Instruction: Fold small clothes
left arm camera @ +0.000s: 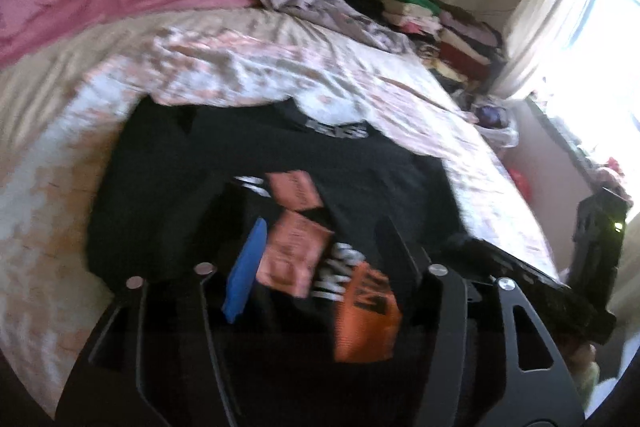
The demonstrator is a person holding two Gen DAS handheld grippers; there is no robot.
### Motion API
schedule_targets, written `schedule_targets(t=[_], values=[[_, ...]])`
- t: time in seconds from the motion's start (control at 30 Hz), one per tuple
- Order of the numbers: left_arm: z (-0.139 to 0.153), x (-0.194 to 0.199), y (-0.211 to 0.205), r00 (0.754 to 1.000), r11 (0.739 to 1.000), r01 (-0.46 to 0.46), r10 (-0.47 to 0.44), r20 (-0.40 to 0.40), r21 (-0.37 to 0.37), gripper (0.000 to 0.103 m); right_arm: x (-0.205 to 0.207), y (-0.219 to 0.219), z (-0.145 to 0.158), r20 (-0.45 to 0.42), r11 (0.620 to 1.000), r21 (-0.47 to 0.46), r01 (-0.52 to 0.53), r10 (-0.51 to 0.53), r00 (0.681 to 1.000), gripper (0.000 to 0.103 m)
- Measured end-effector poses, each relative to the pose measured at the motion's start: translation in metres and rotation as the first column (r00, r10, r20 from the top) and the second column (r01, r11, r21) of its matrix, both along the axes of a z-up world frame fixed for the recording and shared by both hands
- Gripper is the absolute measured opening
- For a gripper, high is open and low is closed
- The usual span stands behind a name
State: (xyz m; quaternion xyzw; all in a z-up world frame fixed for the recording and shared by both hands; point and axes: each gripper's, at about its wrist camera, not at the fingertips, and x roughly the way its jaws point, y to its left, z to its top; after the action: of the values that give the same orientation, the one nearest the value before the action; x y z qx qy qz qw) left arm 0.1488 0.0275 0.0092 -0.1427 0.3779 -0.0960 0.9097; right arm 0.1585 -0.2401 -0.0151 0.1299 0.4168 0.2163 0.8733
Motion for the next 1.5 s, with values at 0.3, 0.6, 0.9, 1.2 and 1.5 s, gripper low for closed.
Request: schedule_targets(t=[0.3,0.6,0.9,1.2,1.5], values=[[-0.004,-0.007,0.040,0.993,0.989,-0.118,0.118,0.013,0.094,0.073,-0.006,0.043,-0.033,-0.092,0.995,-0.040,-0.094,0.090,0.992,0.083],[-0.003,-0.015,0.063,0.987,0.982,-0.162,0.160,0.029,0.100,0.075,-0.010,0.063,-0.045,-0.103,0.991,-0.054,-0.119,0.113,0.988,0.071],[-0.005,-0.016,0.078,0.982,0.976,-0.189,0.186,0.031,0.110,0.076,-0.011,0.073,-0.045,-0.074,0.991,-0.033,-0.133,0.131,0.989,0.039],[-0.009,-0.017,0.090,0.977,0.970,-0.213,0.211,0.024,0.115,0.076,-0.013,0.077,-0.012,0.076,0.990,-0.069,-0.126,0.131,0.988,0.014],[-0.011,-0.017,0.090,0.979,0.973,-0.202,0.200,0.024,0.111,0.076,0.015,0.037,0.044,0.220,0.996,-0.087,-0.029,0.048,0.974,0.014]])
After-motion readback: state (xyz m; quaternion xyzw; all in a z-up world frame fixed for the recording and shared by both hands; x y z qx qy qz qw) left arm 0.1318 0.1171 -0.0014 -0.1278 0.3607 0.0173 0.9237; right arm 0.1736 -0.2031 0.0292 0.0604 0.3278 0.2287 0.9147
